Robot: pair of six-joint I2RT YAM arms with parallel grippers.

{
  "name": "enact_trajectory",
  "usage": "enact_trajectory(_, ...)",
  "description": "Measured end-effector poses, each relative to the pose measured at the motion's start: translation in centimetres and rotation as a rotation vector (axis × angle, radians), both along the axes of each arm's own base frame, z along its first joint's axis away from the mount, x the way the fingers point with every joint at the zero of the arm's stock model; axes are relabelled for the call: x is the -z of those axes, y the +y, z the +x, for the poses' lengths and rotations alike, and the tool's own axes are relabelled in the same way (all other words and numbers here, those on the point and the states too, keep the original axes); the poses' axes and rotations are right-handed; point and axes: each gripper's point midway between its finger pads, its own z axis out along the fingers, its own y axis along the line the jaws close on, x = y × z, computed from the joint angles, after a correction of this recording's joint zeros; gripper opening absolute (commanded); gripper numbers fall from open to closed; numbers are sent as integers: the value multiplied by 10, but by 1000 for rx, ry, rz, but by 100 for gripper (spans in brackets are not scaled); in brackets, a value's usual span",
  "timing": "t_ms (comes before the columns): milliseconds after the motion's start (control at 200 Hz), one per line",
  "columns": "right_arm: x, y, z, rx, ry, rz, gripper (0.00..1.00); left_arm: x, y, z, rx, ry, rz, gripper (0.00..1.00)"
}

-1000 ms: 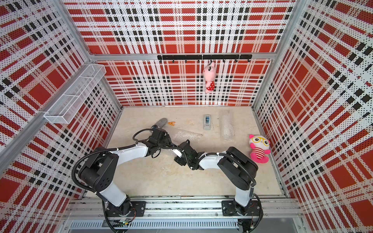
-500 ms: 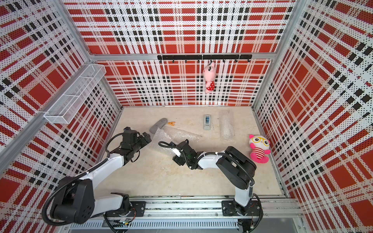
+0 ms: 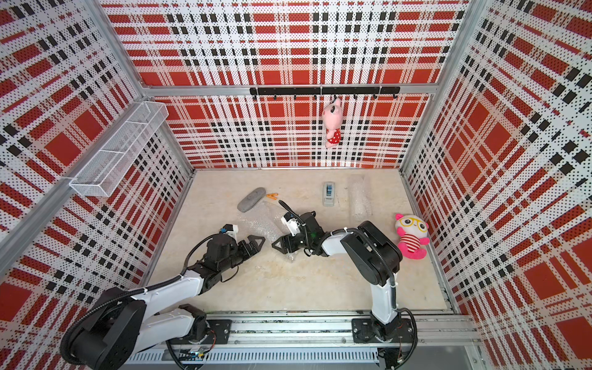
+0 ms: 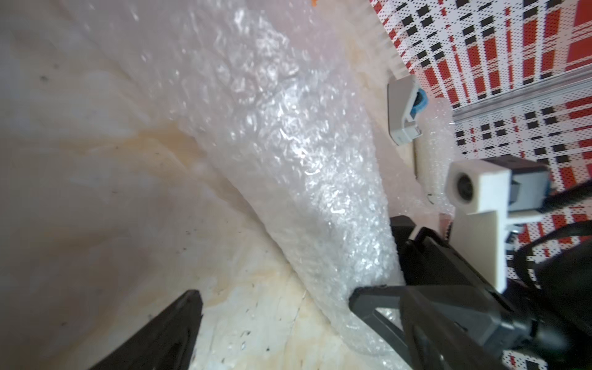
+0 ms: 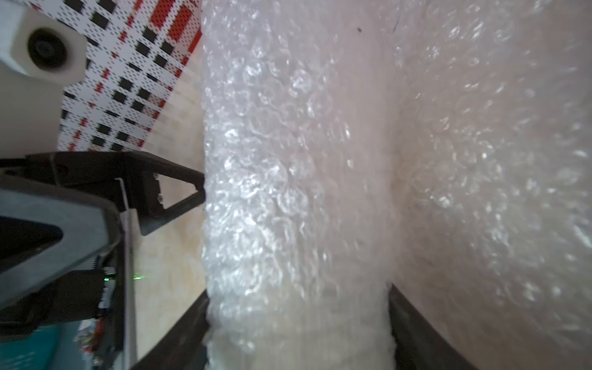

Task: Wrap vases in bubble wrap
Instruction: Wrap the vase in bubble wrap.

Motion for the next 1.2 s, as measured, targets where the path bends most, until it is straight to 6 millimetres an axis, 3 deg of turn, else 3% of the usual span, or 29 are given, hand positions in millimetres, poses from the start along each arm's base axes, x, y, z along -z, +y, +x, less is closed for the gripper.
enact_trajectory(416, -1, 2, -8, -31, 98, 59, 31, 11, -9, 18, -28, 23, -98, 96)
enact_trajectory(621, -2, 4, -11, -41, 122, 81, 28, 26, -31, 33, 12, 46, -123, 93)
enact_trajectory(732, -3, 4, -10, -35, 141, 91, 29, 28, -36, 37, 16, 40, -142, 84)
enact_trajectory(852, -2, 2, -6, -16, 158, 88, 31, 26, -37, 39, -12, 49, -178, 67)
enact_trajectory(1022, -1, 0, -5, -8, 165, 68, 42, 26, -36, 41, -59, 36, -156, 56)
enact_trajectory(1203, -2, -3, -4, 12, 112, -2, 74, 26, -33, 39, -99, 33, -131, 54)
